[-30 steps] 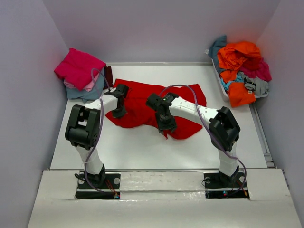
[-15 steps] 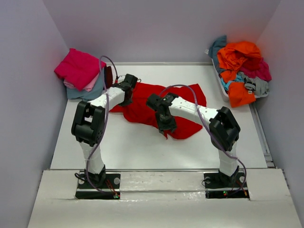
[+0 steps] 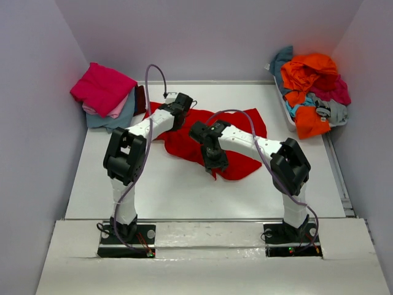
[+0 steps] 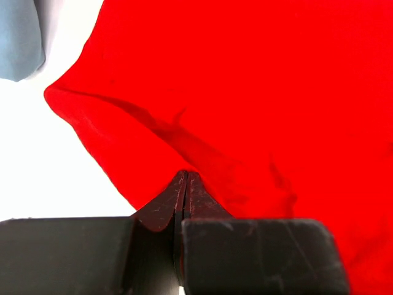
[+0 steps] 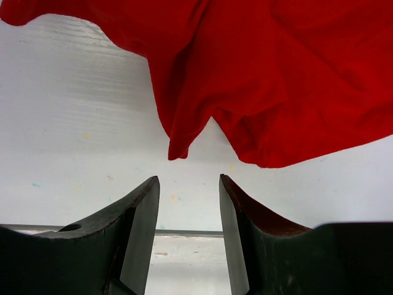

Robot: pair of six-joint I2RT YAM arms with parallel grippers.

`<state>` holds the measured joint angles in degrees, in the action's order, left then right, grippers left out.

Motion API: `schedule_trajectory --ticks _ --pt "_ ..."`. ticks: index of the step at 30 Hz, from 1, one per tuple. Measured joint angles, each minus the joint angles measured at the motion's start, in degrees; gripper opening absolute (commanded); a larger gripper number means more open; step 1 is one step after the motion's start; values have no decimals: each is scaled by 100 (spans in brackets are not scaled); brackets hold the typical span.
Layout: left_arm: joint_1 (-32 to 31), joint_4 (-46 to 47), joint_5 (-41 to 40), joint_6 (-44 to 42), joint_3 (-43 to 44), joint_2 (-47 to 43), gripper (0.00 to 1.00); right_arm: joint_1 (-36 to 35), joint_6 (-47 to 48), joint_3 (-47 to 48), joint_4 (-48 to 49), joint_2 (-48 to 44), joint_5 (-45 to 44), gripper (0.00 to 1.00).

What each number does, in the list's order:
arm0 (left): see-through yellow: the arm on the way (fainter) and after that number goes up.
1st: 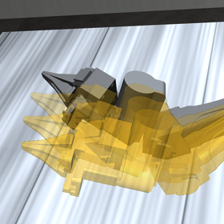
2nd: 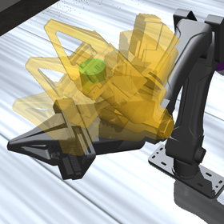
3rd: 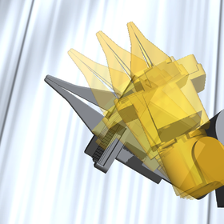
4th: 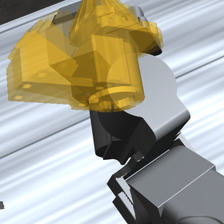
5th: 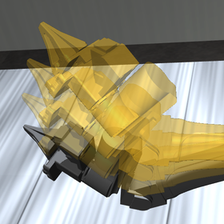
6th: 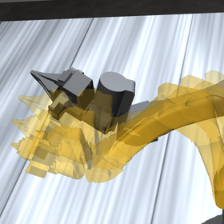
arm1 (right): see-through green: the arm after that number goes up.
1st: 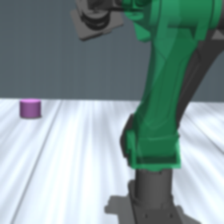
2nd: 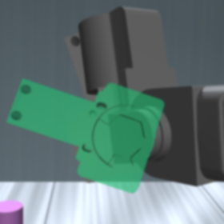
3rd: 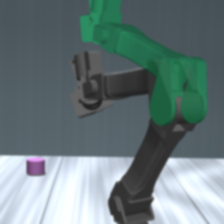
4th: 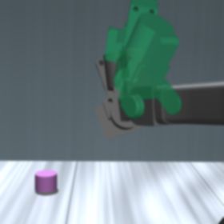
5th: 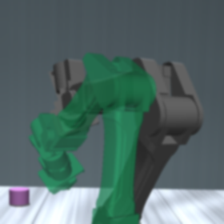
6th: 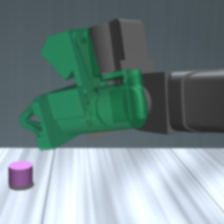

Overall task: Fold and stack the t-shirts
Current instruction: Fold the tshirt

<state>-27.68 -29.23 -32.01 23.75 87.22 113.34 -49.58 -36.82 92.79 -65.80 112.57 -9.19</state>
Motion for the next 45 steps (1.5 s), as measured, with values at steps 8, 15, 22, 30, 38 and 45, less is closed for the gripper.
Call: schedule_trajectory --ticks 8,15,22,30,38,45 --pt "-48 -529 -275 -22 1078 688 8 0 2 0 4 0 0 49" --pt "-44 -1088 -205 -9 1961 1602 24 0 15 -149 24 0 0 49" --pt "-50 -1414 -131 -122 2201 2074 55 0 15 -280 24 0 0 49" --pt "-2 -1126 -118 79 1274 1405 77 0 17 -282 26 0 2 49" --pt "-46 -737 -103 251 216 592 78 0 17 -291 31 0 2 49" --pt "-46 -566 -146 376 -129 -214 78 0 59 -245 26 0 -2 49"
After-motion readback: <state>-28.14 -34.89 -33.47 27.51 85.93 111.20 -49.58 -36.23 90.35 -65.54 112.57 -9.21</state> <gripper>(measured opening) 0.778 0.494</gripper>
